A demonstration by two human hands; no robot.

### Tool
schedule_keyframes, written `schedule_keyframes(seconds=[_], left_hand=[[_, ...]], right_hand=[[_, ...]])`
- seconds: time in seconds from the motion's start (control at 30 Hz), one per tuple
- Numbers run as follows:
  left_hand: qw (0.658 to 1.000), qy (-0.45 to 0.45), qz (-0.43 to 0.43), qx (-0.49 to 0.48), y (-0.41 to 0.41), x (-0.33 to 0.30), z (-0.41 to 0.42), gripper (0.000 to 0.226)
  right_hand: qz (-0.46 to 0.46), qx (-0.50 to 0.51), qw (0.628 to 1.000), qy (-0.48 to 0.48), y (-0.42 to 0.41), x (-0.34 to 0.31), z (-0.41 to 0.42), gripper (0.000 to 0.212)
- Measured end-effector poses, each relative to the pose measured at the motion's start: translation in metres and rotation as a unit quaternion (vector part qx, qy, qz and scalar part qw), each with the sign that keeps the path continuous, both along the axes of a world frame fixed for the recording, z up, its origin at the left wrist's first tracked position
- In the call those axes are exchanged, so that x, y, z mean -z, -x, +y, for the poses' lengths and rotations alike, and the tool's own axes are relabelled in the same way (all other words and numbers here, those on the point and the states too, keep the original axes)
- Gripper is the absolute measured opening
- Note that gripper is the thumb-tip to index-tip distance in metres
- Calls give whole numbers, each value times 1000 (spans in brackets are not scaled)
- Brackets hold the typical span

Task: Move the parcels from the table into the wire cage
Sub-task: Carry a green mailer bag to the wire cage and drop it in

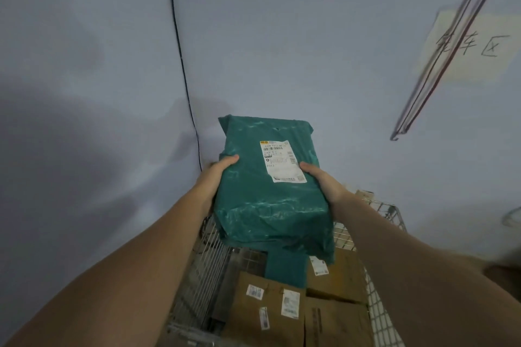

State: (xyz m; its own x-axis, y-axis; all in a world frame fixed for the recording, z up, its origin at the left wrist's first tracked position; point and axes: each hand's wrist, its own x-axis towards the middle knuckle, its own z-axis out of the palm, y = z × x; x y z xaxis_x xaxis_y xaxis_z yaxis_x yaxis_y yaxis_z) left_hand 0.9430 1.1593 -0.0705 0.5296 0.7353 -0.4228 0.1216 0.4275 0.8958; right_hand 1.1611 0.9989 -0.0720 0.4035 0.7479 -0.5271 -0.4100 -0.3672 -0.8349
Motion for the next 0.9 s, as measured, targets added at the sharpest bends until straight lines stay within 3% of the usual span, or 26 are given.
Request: schedule_keyframes(seconds=[0.13,0.27,0.5,0.67,0.9], left_hand=[[999,17,47,9,-33,70,48,46],[994,32,106,9,-55,158,83,61],[969,13,240,57,-66,349,107,53],[955,30,293,36,-78,480,131,57],[928,-134,345,37,-116,607,166,30]], right_hand=[[21,23,999,35,-21,72,41,51],[46,53,994,89,-33,164,74,57],[99,86,974,184,-30,352,97,70],[104,94,966,215,-38,484,129,65],[121,118,960,222,-50,634,176,52]])
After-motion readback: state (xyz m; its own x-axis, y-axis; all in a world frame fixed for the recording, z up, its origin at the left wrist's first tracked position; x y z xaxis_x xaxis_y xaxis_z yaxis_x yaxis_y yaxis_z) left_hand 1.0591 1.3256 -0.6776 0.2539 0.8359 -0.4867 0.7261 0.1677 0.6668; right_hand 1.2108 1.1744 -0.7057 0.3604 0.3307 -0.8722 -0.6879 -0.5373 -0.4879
